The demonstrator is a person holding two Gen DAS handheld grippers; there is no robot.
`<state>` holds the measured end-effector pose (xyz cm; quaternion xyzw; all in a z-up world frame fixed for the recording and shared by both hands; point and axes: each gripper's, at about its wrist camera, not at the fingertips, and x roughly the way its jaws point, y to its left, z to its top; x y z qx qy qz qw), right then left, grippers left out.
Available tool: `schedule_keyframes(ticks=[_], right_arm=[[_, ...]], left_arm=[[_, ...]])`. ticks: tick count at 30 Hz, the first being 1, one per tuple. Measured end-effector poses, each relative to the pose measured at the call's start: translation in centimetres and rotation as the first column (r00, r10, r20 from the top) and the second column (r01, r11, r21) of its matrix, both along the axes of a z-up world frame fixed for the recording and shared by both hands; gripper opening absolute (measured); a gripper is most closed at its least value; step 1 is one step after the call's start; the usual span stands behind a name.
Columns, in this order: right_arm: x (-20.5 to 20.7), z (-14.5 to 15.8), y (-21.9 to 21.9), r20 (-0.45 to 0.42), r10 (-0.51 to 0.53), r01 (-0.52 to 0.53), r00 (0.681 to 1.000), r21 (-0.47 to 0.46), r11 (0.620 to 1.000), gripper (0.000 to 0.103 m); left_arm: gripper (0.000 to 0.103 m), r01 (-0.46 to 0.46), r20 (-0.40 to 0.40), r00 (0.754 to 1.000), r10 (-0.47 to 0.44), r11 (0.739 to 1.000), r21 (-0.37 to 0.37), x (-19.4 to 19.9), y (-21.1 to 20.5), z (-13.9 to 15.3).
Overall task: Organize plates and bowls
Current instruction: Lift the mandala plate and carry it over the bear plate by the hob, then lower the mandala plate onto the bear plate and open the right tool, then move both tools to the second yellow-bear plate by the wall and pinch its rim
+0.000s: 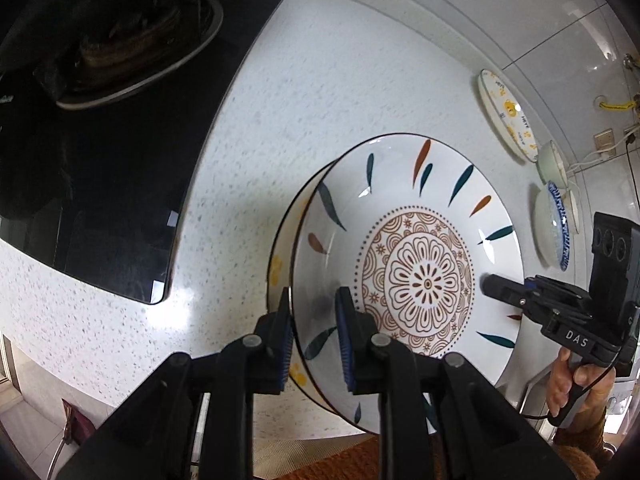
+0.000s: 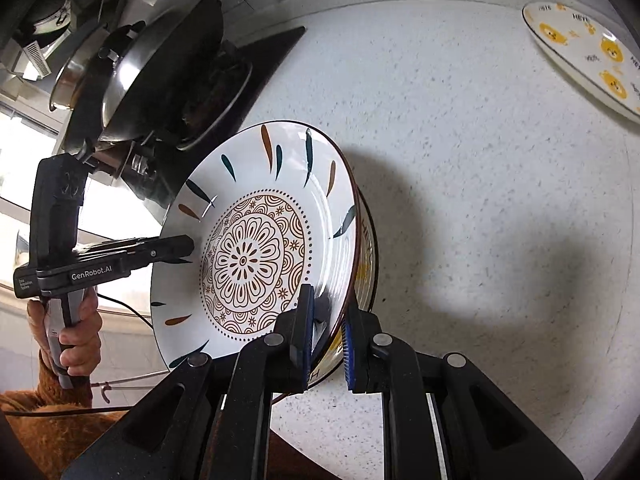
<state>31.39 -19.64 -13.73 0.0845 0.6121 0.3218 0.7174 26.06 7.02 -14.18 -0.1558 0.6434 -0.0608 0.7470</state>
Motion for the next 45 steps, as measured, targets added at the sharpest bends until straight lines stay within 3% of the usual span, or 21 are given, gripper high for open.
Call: schedule_keyframes(ticks=[9, 18, 20, 21, 22, 26, 35, 40, 45], right_arm=[[-0.1, -0.6, -0.4, -0.044, -0.006, 0.004, 0.999, -0.043, 0.999, 0.014], [-0.4, -0.1, 1.7, -0.061, -0.013, 0.006, 0.998, -0.108, 0.994, 0.016], [-0.6, 0.4, 1.7, -0.041, -0.020, 0.015, 0.999, -0.118, 0.993, 0.023], [-0.7, 0.7, 1.3, -0.028, -0.028, 0.024, 0.999, -0.132, 0.991, 0.038], [-0.8, 1.1, 1.1, -0.003, -0.037, 0.036, 0.999, -0.145, 0.989, 0.046], [-0.9, 2.0, 0.5, 0.015, -0.066, 0.068, 0.998, -0.132, 0.989, 0.046], [-1.5, 4.4, -3.0, 0.109, -0.168, 0.178, 0.980, -0.085, 0.980, 0.059], [-1.3, 5.7, -6.2, 0.140, -0.260, 0.267, 0.955, -0.027, 0.963, 0.069], [-0.6, 6.6, -9.7, 0.166, -0.332, 0.338, 0.929, -0.006, 0.941, 0.071]], left_arm=[[0.017, 0.004, -0.002, 1.000, -0.004, 0.997, -0.073, -0.6, 1.7, -0.3], [0.017, 0.028, 0.044, 0.999, -0.025, 0.996, -0.084, -0.7, 2.3, 0.8], [0.017, 0.018, 0.065, 0.998, -0.012, 0.996, -0.088, -0.9, 2.9, 1.3], [0.017, 0.014, 0.072, 0.997, -0.007, 0.996, -0.090, -0.9, 3.0, 1.5], [0.017, 0.010, 0.083, 0.997, -0.003, 0.996, -0.091, -0.9, 3.2, 1.6], [0.017, 0.009, 0.114, 0.993, 0.002, 0.995, -0.096, -0.9, 3.7, 2.4], [0.017, 0.066, 0.280, 0.959, -0.036, 0.993, -0.096, -0.9, 2.2, 6.5], [0.020, 0.115, 0.310, 0.950, -0.029, 0.958, -0.263, 0.2, 0.9, 6.2], [0.019, 0.186, 0.444, 0.893, -0.072, 0.958, -0.218, 1.1, -2.2, 7.8]])
